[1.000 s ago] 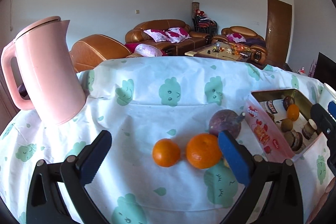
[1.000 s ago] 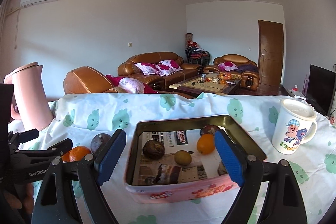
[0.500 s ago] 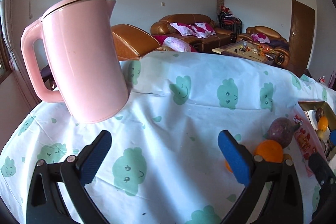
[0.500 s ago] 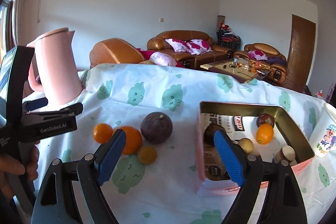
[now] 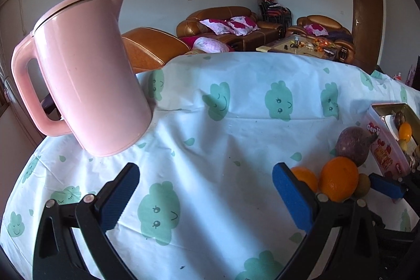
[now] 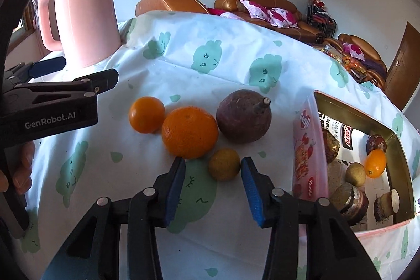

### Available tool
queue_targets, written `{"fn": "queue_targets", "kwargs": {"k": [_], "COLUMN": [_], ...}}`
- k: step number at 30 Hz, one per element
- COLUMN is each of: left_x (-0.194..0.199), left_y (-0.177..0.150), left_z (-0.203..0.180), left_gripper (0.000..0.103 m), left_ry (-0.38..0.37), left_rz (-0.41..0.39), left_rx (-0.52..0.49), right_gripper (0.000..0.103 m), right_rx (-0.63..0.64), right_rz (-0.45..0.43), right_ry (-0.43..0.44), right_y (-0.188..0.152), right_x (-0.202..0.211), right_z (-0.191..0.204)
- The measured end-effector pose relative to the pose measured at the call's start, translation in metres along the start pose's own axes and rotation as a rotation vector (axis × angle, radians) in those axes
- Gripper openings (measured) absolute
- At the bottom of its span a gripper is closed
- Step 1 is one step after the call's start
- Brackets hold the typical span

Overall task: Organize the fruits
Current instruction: 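Grasp the small yellow-brown round fruit with the right tool, then grasp an orange with the left tool while the right holds the yellow-brown fruit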

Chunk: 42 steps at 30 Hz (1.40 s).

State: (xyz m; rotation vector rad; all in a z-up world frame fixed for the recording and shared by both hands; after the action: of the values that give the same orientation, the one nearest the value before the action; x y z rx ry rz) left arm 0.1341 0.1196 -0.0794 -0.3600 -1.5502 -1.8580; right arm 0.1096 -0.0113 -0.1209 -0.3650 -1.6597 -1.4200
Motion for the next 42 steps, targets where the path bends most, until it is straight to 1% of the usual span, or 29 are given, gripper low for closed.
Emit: {"fn": "queue_targets", "kwargs": {"k": [1,4,5,8,10,13,15,20,21,22,23,24,25,27,29,31,33,34,35,38,39,40,42], "left_x": [0.001,0.003,0.003,0.004,0.005,0.006,0.006,0.01,0.011,0.012,0.013,0.016,0.018,0.025,0.031,0.03,0.023,0.016,0.011,0.007,0.004,0.002,-0.003], "left_y": [0.0,-0.001,-0.001,-0.002,-0.001,-0.002,-0.004,-0.005,-0.006,-0.006,-0.008,-0.01,-0.011,-0.016,-0.018,-0.02,-0.023,-0.026,-0.028,-0.02,-0.019,-0.018,-0.017], "left_z": [-0.002,-0.009,-0.01,-0.011,-0.011,-0.014,-0.017,-0.027,-0.03,-0.033,-0.036,-0.04,-0.043,-0.049,-0.052,-0.058,-0.066,-0.07,-0.075,-0.08,-0.081,-0.084,-0.088], "left_gripper": [0.103,0.103,0.103,0.103,0.103,0.103,0.103,0.102,0.099,0.094,0.091,0.084,0.08,0.08,0.08,0.08,0.079,0.075,0.075,0.072,0.069,0.063,0.057], "left_ry": [-0.002,-0.006,-0.006,-0.007,-0.011,-0.017,-0.026,-0.054,-0.066,-0.084,-0.113,-0.149,-0.181,-0.226,-0.226,-0.223,-0.216,-0.209,-0.206,-0.205,-0.202,-0.205,-0.21], "left_rz": [-0.005,-0.014,-0.015,-0.018,-0.02,-0.02,-0.019,-0.03,-0.032,-0.032,-0.026,-0.02,-0.014,-0.021,-0.055,-0.06,-0.038,-0.013,0.011,0.01,0.016,0.027,0.046], "left_rx": [-0.01,-0.035,-0.042,-0.051,-0.051,-0.057,-0.067,-0.099,-0.105,-0.112,-0.124,-0.137,-0.157,-0.224,-0.28,-0.304,-0.318,-0.335,-0.351,-0.334,-0.331,-0.332,-0.334], "right_gripper": [0.043,0.03,0.027,0.027,0.027,0.027,0.027,0.027,0.027,0.027,0.027,0.027,0.027,0.027,0.027,0.027,0.027,0.027,0.027,0.027,0.028,0.028,0.028], "right_rx": [-0.001,-0.002,-0.002,0.005,0.014,0.023,0.027,0.001,-0.009,-0.019,-0.028,-0.037,-0.045,-0.058,-0.068,-0.077,-0.083,-0.086,-0.087,-0.089,-0.09,-0.092,-0.096], "right_rz": [0.011,0.015,0.014,-0.012,-0.075,-0.192,-0.244,-0.291,-0.293,-0.294,-0.294,-0.293,-0.293,-0.291,-0.287,-0.283,-0.282,-0.282,-0.281,-0.279,-0.279,-0.279,-0.276], "right_ry": [-0.006,0.015,0.015,0.0,-0.006,-0.033,-0.043,-0.05,-0.045,-0.039,-0.032,-0.026,-0.022,-0.014,-0.007,-0.002,0.004,0.006,0.008,0.014,0.014,0.015,0.02], "right_y": [-0.001,-0.001,-0.001,0.001,0.006,0.014,0.016,0.021,0.021,0.021,0.021,0.021,0.02,0.019,0.018,0.017,0.017,0.017,0.017,0.016,0.016,0.015,0.015], "right_x": [-0.002,-0.001,0.0,0.006,0.019,0.044,0.055,0.065,0.066,0.066,0.065,0.065,0.065,0.065,0.063,0.062,0.062,0.061,0.061,0.061,0.061,0.061,0.06], "right_z": [-0.001,0.0,0.0,0.0,0.002,0.002,0.003,-0.003,-0.005,-0.006,-0.008,-0.01,-0.011,-0.013,-0.015,-0.017,-0.018,-0.018,-0.018,-0.018,-0.018,-0.019,-0.02]}}
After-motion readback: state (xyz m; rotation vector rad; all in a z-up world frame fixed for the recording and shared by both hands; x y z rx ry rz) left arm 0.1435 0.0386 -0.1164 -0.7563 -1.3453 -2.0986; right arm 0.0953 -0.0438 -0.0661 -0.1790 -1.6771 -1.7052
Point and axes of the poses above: each gripper's, at about its wrist camera, not at the fingertips, and x roughly against the way its jaws point, z to its left, y to its top, the point moved 10 cm from there along -x, roughly the way its jaws point, and after that the axes turned 13 degrees about y, right-handed, at the moved point
